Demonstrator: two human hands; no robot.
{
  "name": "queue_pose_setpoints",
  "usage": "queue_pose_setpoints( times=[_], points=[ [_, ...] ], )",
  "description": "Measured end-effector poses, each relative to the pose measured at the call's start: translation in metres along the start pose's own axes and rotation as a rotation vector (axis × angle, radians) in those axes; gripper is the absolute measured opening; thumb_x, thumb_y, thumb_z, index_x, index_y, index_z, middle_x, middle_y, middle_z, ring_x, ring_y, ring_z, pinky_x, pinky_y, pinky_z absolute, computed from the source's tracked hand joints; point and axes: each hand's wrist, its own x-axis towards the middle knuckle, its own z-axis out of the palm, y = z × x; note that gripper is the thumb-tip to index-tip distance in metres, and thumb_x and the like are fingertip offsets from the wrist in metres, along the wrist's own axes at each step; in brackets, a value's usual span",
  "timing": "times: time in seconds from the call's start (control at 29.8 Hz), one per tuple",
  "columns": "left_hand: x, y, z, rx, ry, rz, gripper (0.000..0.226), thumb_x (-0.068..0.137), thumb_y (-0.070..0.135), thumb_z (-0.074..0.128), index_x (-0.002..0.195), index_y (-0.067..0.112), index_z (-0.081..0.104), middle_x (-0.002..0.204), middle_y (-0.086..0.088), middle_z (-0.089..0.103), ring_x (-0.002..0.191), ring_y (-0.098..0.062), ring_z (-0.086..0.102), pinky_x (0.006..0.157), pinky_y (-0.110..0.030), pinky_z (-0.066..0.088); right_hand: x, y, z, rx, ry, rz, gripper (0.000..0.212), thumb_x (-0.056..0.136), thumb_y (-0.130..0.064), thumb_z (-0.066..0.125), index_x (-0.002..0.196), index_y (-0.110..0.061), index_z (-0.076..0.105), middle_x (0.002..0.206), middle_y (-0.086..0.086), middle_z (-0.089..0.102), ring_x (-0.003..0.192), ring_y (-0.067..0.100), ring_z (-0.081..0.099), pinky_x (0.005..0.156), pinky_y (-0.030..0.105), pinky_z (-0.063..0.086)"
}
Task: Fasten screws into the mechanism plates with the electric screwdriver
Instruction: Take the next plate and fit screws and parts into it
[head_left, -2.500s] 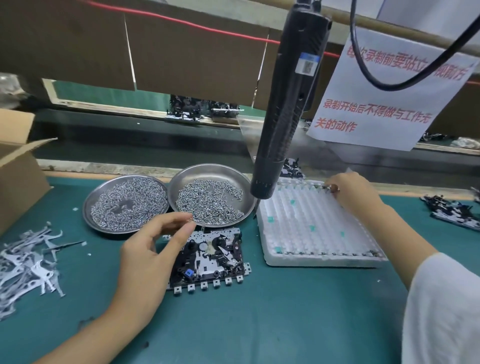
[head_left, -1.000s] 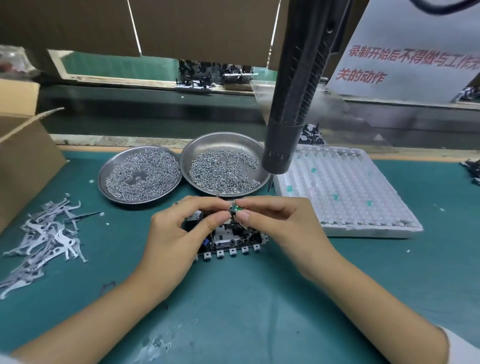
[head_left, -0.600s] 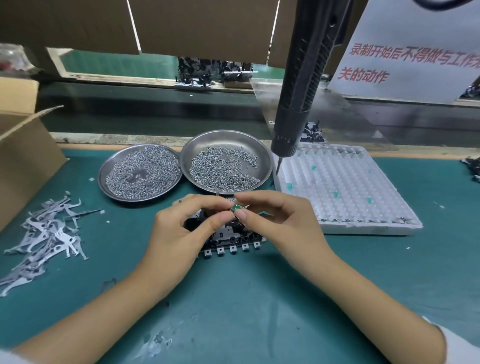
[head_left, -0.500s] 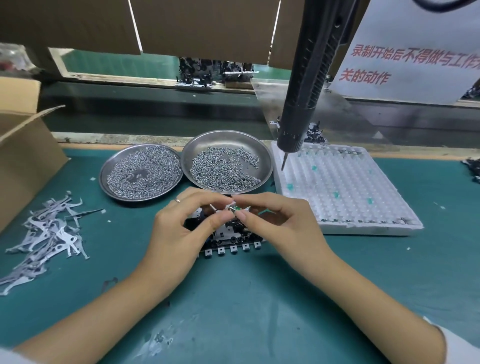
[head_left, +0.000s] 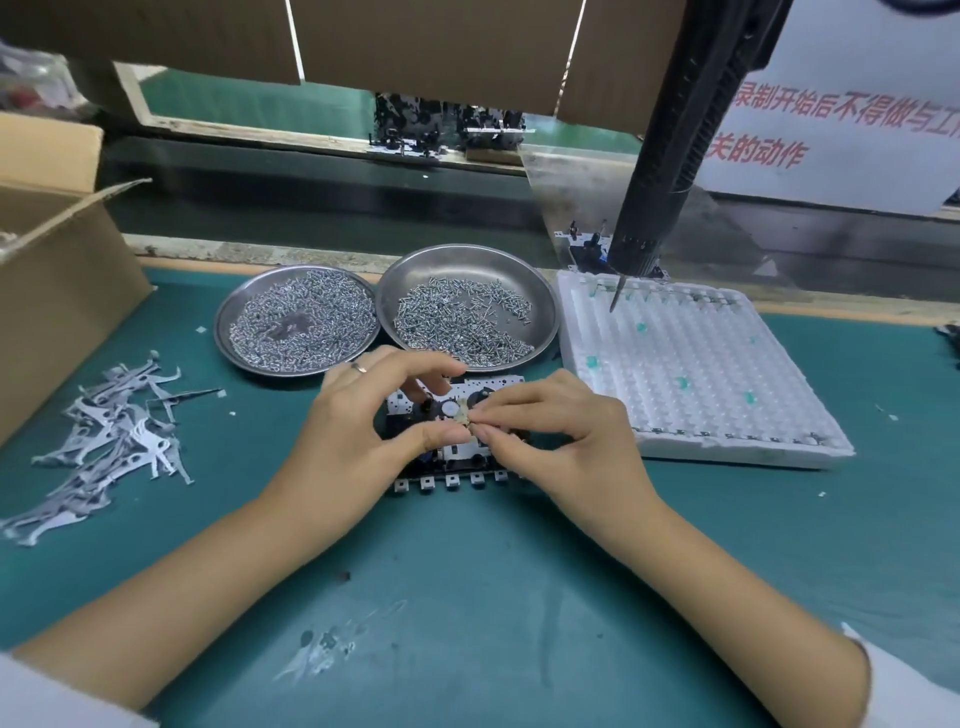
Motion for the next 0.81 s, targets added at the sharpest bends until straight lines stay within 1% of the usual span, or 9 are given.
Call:
queue_pose_setpoints(
  times=[0.07, 0.13, 0.17, 0.27, 0.4, 0.5, 0.57, 0.67, 0.81],
  points=[
    [0.001, -0.003, -0.006, -0.047, 0.008, -0.019, 0.027, 0.075, 0.037, 0.07, 0.101, 0.039, 0.062, 0.093, 0.015, 0.061, 0.092, -0.005, 0.057, 0.091, -0.025, 0.042, 0.0, 0.004, 0.003, -0.107, 0.008, -0.098, 0.011, 0.075, -0.012, 0.077, 0.085, -0.015, 0.078, 0.086, -0.007, 0.073, 0.076, 0.018, 0.054, 0.073, 0.038, 0.047],
    [0.001, -0.005, -0.01, -0.121, 0.052, -0.054, 0.019, 0.08, 0.031, 0.064, 0.099, 0.034, 0.065, 0.092, 0.013, 0.064, 0.087, 0.001, 0.058, 0.083, -0.011, 0.041, -0.001, 0.007, 0.007, -0.191, 0.001, -0.181, 0.01, 0.074, -0.013, 0.077, 0.084, -0.014, 0.079, 0.086, -0.004, 0.073, 0.073, 0.02, 0.053, 0.07, 0.045, 0.047],
    [0.001, -0.006, -0.011, -0.145, 0.071, -0.075, 0.016, 0.082, 0.03, 0.062, 0.097, 0.033, 0.065, 0.092, 0.013, 0.065, 0.085, 0.003, 0.058, 0.081, -0.008, 0.04, -0.002, 0.009, 0.007, -0.226, -0.01, -0.21, 0.009, 0.075, -0.015, 0.076, 0.083, -0.015, 0.079, 0.087, -0.004, 0.073, 0.073, 0.019, 0.051, 0.069, 0.047, 0.047],
    [-0.002, -0.006, -0.009, -0.156, 0.094, -0.112, 0.013, 0.084, 0.032, 0.058, 0.095, 0.033, 0.066, 0.09, 0.013, 0.066, 0.084, 0.002, 0.059, 0.08, -0.008, 0.041, -0.002, 0.012, 0.007, -0.309, -0.033, -0.282, 0.009, 0.075, -0.019, 0.075, 0.083, -0.018, 0.079, 0.088, -0.007, 0.073, 0.073, 0.017, 0.049, 0.07, 0.047, 0.046],
    [-0.004, -0.002, -0.005, -0.13, 0.092, -0.111, 0.014, 0.085, 0.033, 0.056, 0.093, 0.029, 0.067, 0.091, 0.01, 0.068, 0.087, 0.004, 0.059, 0.08, -0.007, 0.04, -0.001, 0.012, 0.008, -0.358, -0.047, -0.334, 0.008, 0.076, -0.022, 0.075, 0.082, -0.019, 0.079, 0.088, -0.008, 0.073, 0.072, 0.022, 0.052, 0.07, 0.044, 0.044],
    [-0.006, 0.0, -0.003, -0.087, 0.065, -0.076, 0.012, 0.091, 0.031, 0.058, 0.093, 0.026, 0.068, 0.089, 0.01, 0.067, 0.087, 0.001, 0.059, 0.081, -0.012, 0.042, -0.002, 0.012, 0.008, -0.387, -0.065, -0.364, 0.008, 0.078, -0.026, 0.074, 0.083, -0.02, 0.079, 0.09, -0.008, 0.072, 0.073, 0.022, 0.052, 0.071, 0.04, 0.043],
    [-0.007, 0.0, -0.004, -0.029, 0.033, -0.046, 0.009, 0.089, 0.031, 0.058, 0.092, 0.029, 0.066, 0.087, 0.01, 0.066, 0.086, -0.004, 0.059, 0.084, -0.023, 0.043, -0.001, 0.011, 0.008, -0.42, -0.073, -0.385, 0.011, 0.08, -0.027, 0.07, 0.083, -0.021, 0.079, 0.091, -0.008, 0.072, 0.074, 0.021, 0.052, 0.071, 0.039, 0.042],
    [-0.009, 0.001, -0.005, 0.12, -0.067, 0.022, 0.023, 0.077, 0.037, 0.052, 0.095, 0.03, 0.064, 0.087, 0.013, 0.062, 0.085, -0.003, 0.055, 0.086, -0.035, 0.04, -0.001, 0.009, 0.008, -0.435, -0.094, -0.391, 0.009, 0.076, -0.019, 0.074, 0.084, -0.021, 0.079, 0.091, -0.007, 0.072, 0.074, 0.023, 0.053, 0.071, 0.039, 0.042],
    [-0.011, -0.002, -0.003, 0.283, -0.177, 0.073, 0.039, 0.071, 0.041, 0.054, 0.105, 0.025, 0.064, 0.093, 0.016, 0.061, 0.091, -0.008, 0.055, 0.091, -0.039, 0.038, -0.002, 0.007, 0.005, -0.34, -0.116, -0.267, 0.015, 0.076, -0.019, 0.074, 0.091, -0.019, 0.077, 0.091, -0.01, 0.072, 0.078, 0.017, 0.049, 0.075, 0.037, 0.041]
  ],
)
